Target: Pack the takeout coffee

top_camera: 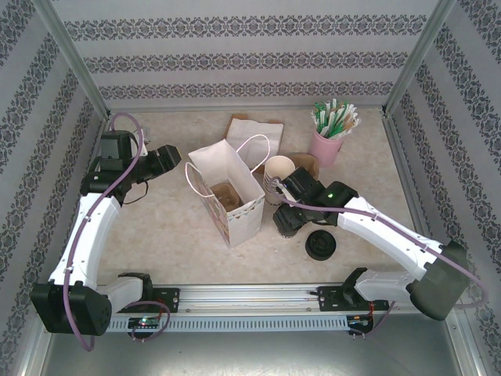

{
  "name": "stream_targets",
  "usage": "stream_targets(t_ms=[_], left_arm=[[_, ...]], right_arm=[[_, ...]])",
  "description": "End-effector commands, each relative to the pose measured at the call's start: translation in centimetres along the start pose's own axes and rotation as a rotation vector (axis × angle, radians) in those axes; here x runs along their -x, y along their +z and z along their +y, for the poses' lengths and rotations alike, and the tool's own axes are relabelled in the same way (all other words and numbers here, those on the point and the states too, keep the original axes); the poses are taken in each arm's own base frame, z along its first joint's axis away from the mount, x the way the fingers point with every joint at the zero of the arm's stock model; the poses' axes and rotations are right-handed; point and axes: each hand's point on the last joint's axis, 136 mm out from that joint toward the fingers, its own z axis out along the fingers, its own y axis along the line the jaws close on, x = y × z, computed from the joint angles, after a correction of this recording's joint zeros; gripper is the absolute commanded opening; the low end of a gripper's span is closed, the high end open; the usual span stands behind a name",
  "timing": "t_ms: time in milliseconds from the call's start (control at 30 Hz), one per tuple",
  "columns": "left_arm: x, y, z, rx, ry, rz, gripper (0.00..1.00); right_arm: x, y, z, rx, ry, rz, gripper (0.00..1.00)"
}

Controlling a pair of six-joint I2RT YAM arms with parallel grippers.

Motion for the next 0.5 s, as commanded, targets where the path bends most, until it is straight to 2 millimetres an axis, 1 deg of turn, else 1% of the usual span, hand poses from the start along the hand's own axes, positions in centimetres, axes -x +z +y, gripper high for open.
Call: stream_targets(t_ms=[0, 167, 467], left_arm=[[0.0, -0.5, -0.2, -0.017, 0.001, -0.01, 0.7], [-0.1, -0.5, -0.3, -0.019, 0.002, -0.009, 0.7], [-0.1, -0.6, -0.3, -0.022, 0.0, -0.008, 0.7]], right_arm=[[-0.3, -0.2, -0.1, -0.022, 0.02, 0.0, 0.8], [0.1, -0.1, -0.3, -0.036, 0.052, -0.002, 0.83], [0.3, 1.0, -0.4, -0.053, 0.057, 0.021, 0.83]])
